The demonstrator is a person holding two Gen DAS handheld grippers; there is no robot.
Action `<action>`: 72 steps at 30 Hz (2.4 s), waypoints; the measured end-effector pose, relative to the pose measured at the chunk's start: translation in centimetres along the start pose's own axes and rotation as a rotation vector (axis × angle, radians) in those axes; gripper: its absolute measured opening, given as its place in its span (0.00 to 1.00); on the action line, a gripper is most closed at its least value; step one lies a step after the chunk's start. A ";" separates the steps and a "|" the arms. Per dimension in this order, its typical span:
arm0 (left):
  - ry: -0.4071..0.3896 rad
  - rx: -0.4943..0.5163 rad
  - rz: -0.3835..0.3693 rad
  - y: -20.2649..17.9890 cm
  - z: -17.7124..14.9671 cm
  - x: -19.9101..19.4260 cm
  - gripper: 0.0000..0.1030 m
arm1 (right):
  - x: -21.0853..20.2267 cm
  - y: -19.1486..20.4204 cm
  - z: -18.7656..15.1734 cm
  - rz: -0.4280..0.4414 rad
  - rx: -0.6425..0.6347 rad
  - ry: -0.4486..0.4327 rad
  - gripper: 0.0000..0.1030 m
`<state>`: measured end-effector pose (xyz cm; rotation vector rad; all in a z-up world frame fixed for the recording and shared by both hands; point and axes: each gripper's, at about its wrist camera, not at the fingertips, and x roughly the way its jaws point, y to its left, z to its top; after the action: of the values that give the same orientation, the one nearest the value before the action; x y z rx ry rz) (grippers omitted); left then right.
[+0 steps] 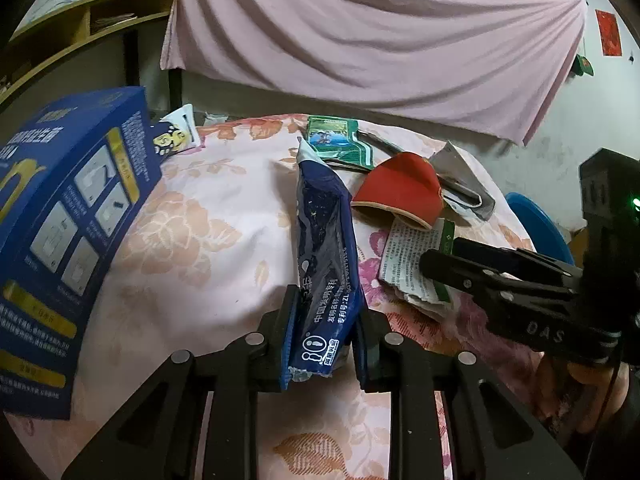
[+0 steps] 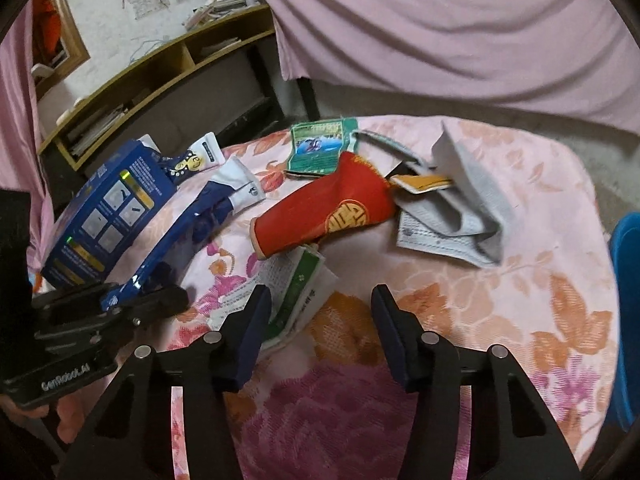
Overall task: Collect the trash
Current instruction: 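Grasp the blue wrapper with the left tool while the right tool grasps a paper slip, then carry both items over the blue basin and open both tools to drop them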
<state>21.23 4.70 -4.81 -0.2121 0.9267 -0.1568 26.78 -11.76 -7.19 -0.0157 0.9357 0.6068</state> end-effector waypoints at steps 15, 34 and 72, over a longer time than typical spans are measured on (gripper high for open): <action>-0.048 -0.045 0.007 -0.3 -1.4 -2.4 0.15 | -1.1 1.6 -0.7 0.114 0.024 -0.026 0.08; -0.283 0.035 -0.063 -6.1 -2.6 -6.3 0.13 | -10.5 3.5 -5.5 -0.112 -0.073 -0.422 0.06; -0.101 0.318 -0.406 -35.5 9.5 11.4 0.14 | -20.1 -24.2 -11.5 -0.732 0.286 -0.642 0.07</action>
<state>34.15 -31.17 0.69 -0.1087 0.7374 -0.6577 21.35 -44.74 -4.82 0.0860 0.3303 -0.2105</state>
